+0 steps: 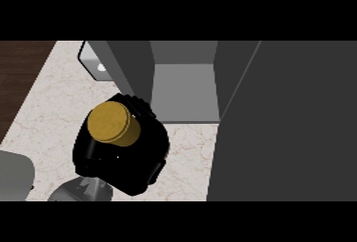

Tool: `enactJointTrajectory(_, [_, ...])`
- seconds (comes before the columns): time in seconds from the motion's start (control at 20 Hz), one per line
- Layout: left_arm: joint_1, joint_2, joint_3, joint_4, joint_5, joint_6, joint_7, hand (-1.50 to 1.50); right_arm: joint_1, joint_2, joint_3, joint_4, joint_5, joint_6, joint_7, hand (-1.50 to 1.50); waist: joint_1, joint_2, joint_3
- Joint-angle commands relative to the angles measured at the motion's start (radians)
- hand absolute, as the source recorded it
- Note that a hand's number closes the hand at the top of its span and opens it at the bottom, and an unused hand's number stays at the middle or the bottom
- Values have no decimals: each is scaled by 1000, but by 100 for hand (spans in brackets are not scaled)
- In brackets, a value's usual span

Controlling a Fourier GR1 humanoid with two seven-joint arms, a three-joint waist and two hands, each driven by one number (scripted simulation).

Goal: Pick up the wine, place it into the cabinet and close the cabinet

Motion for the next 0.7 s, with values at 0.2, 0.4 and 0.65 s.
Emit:
enactJointTrajectory(0.2, [-218,-1,-176,119,-9,289,35,150,66,14,18,-70,-71,24,-22,-150,-6,1,0])
enactJointTrajectory(0.4, [-237,-1,-170,165,-13,321,17,150,74,-5,-41,-100,-133,40,-8,-150,-3,1,0])
enactJointTrajectory(0.65, [-288,-1,-239,172,-12,461,43,150,127,-12,-51,-165,-132,46,10,-150,-8,0,0])
